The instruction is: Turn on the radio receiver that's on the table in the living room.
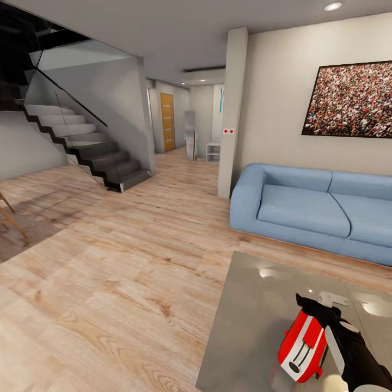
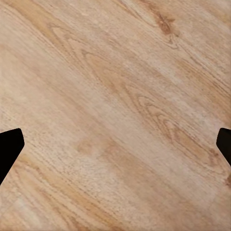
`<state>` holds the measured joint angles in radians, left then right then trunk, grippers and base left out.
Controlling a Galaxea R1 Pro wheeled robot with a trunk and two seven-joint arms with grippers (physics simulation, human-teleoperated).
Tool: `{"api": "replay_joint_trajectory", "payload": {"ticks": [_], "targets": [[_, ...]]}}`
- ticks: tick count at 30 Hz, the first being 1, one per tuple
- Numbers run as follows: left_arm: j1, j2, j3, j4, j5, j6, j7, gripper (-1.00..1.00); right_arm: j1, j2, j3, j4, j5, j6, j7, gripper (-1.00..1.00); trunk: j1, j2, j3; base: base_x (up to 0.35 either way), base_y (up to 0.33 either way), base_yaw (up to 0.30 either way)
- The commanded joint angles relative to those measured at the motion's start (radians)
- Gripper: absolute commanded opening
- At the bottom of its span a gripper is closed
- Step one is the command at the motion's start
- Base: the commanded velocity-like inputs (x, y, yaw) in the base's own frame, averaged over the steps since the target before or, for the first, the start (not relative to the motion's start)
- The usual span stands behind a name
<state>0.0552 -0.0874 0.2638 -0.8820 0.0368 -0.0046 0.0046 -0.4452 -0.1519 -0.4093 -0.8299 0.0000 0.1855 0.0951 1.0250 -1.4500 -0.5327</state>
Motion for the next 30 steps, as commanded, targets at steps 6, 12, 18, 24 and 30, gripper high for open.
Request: {"api": "replay_joint_trajectory", "payload": {"ticks": [6, 12, 18, 24, 30], "targets": [[0.0, 0.0, 0.0, 0.0, 0.0, 0.0, 0.0, 1.0, 0.0, 0.0, 0.0, 0.002, 0.0, 0.0, -0.006, 1.0, 0.0, 0.0, 0.0, 0.0, 0.0, 0.0], [0.0, 0.0, 0.0, 0.0, 0.0, 0.0, 0.0, 1.0, 0.0, -0.002, -0.001, 0.003, 0.0, 0.0, -0.052, 1.0, 0.0, 0.0, 0.0, 0.0, 0.0, 0.0], [0.0, 0.0, 0.0, 0.0, 0.0, 0.0, 0.0, 1.0, 0.0, -0.002, -0.002, 0.006, 0.0, 0.0, -0.064, 1.0, 0.0, 0.0, 0.0, 0.0, 0.0, 0.0], [0.0, 0.0, 0.0, 0.0, 0.0, 0.0, 0.0, 1.0, 0.0, -0.005, -0.002, 0.01, 0.001, 0.0, -0.077, 1.0, 0.0, 0.0, 0.0, 0.0, 0.0, 0.0], [0.0, 0.0, 0.0, 0.0, 0.0, 0.0, 0.0, 1.0, 0.0, -0.006, -0.002, 0.013, 0.002, 0.0, -0.087, 1.0, 0.0, 0.0, 0.0, 0.0, 0.0, 0.0]]}}
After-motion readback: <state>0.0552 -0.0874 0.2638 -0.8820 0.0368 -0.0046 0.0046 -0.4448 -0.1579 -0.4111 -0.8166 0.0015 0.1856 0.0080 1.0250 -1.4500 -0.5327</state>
